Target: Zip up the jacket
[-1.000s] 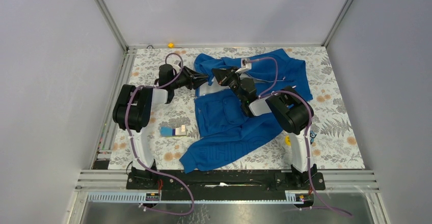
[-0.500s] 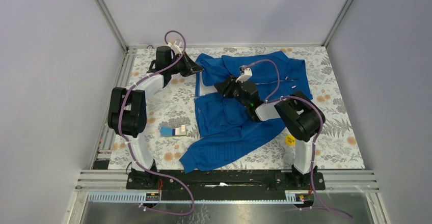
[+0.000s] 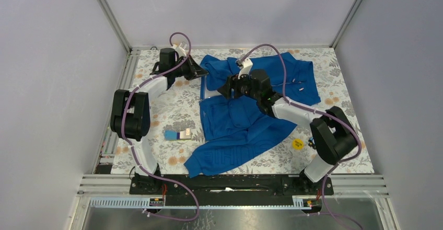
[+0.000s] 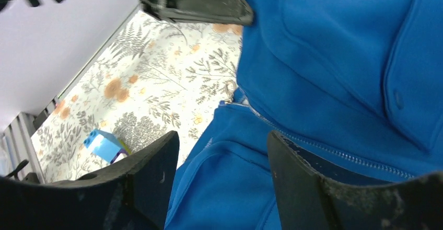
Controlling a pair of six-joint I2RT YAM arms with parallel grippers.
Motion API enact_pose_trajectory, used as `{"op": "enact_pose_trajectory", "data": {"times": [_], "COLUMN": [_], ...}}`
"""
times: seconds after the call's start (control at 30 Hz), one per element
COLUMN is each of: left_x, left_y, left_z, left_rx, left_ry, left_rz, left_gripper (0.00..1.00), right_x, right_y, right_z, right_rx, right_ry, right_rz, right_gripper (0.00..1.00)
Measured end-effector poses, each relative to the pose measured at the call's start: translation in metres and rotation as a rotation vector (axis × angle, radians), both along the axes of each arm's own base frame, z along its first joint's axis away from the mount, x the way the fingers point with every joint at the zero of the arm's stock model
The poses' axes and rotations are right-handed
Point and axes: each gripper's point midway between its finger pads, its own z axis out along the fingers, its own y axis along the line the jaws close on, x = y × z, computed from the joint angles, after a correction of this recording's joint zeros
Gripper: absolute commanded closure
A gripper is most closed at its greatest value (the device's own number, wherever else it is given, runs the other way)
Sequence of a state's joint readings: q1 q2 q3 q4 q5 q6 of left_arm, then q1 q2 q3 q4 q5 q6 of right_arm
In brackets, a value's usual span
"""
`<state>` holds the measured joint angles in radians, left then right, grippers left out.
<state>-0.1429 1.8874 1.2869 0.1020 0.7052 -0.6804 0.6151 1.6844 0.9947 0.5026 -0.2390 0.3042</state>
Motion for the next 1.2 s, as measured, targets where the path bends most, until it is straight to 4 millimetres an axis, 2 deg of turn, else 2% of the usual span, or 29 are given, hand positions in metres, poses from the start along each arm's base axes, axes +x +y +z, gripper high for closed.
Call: {"op": "enact_pose_trajectory", "data": {"times": [0.1,0.23,0.33,0.47,0.6,0.7,0.9,1.2], "left_x": [-0.001,-0.004,-0.006,-0.008,-0.01,-0.013,-0.017,-0.022], "left_y": [0.0,-0.003,-0.004,-0.005,-0.005,-0.005,-0.005,-0.006], "left_z": [0.001,0.003,0.004,0.004,0.005,0.005,0.003,0.004], "left_rx": [-0.005,-0.029,-0.046,-0.06,-0.073,-0.079,-0.097,-0.128], "left_ry": [0.002,0.017,0.029,0.049,0.064,0.079,0.111,0.137], "left_rz": [-0.004,-0.012,-0.014,-0.011,-0.004,0.001,0.013,0.022], "left_gripper": [1.0,1.0,1.0,1.0,1.0,1.0,1.0,1.0], "right_x": [-0.009,-0.002,0.013,0.021,0.027,0.03,0.045,0.063], "right_y": [-0.001,0.006,0.017,0.022,0.023,0.022,0.021,0.019], "right_z": [0.023,0.031,0.022,-0.014,-0.036,-0.039,-0.031,-0.042], "right_rx": [-0.001,-0.008,-0.014,-0.053,-0.08,-0.094,-0.089,-0.087], "right_ry": [-0.062,-0.092,-0.088,-0.038,-0.035,-0.073,-0.155,-0.194], "right_rz": [0.051,0.074,0.079,0.079,0.072,0.07,0.03,-0.044], "right_gripper": [0.25,0.25,0.25,0.25,0.25,0.25,0.23,0.24]}}
